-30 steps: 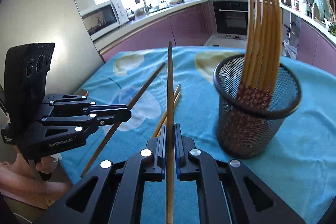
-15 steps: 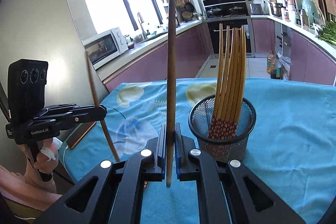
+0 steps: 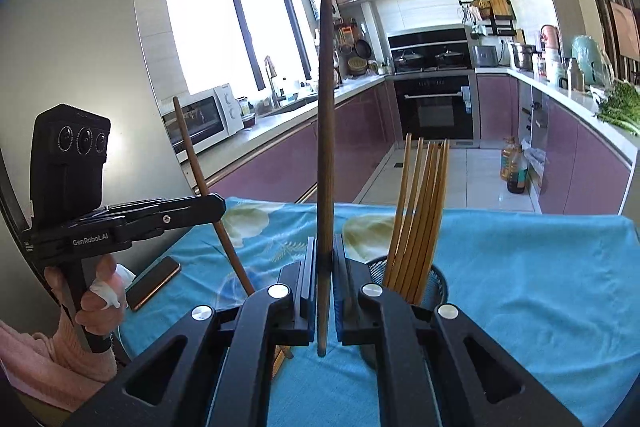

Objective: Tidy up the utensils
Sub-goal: 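Raise the right gripper's chopstick into the mesh holder while the left gripper inserts its chopstick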

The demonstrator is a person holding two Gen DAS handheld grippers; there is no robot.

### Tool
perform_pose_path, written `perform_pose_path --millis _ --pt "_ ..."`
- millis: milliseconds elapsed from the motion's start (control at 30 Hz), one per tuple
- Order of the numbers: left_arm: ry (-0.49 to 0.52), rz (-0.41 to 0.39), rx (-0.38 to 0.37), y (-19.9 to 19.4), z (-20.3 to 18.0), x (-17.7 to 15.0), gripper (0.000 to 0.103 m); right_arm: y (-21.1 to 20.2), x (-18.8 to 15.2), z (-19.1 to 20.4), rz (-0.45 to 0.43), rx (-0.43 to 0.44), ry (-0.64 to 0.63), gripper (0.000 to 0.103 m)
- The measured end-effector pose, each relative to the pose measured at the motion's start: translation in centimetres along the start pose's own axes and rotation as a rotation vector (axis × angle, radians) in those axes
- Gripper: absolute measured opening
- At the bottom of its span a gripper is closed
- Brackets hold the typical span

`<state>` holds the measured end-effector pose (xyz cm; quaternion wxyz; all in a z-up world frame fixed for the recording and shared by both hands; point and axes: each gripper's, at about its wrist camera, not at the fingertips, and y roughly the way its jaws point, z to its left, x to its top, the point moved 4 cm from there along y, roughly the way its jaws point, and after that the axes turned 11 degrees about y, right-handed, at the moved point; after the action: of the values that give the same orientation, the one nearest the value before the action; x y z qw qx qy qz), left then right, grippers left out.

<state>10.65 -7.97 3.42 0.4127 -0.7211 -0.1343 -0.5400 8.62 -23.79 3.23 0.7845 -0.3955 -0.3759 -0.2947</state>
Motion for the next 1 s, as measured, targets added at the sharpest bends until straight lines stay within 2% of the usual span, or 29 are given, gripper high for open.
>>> perform_pose_path --millis 333,533,733,1000 --pt "0.030 -0.076 -0.026 1.1 -0.9 4.4 0.007 -1.6 3.2 -0.9 -0.075 -0.025 -0.022 0.006" --pt "0.049 -0.097 -0.029 2.1 -1.6 6.1 0.007 -1.3 3.6 -1.4 -0.090 -0.031 -0.017 0.006" --pt "0.060 -0.057 -0.017 4.5 -2.2 6.2 0.007 0.1 3.4 -1.8 -0.073 -0.042 -0.009 0.006" --pt "0.082 0.038 -0.017 7.7 -2.5 4.8 0.007 1.8 2.3 -2.3 -0.026 -0.068 0.003 0.006"
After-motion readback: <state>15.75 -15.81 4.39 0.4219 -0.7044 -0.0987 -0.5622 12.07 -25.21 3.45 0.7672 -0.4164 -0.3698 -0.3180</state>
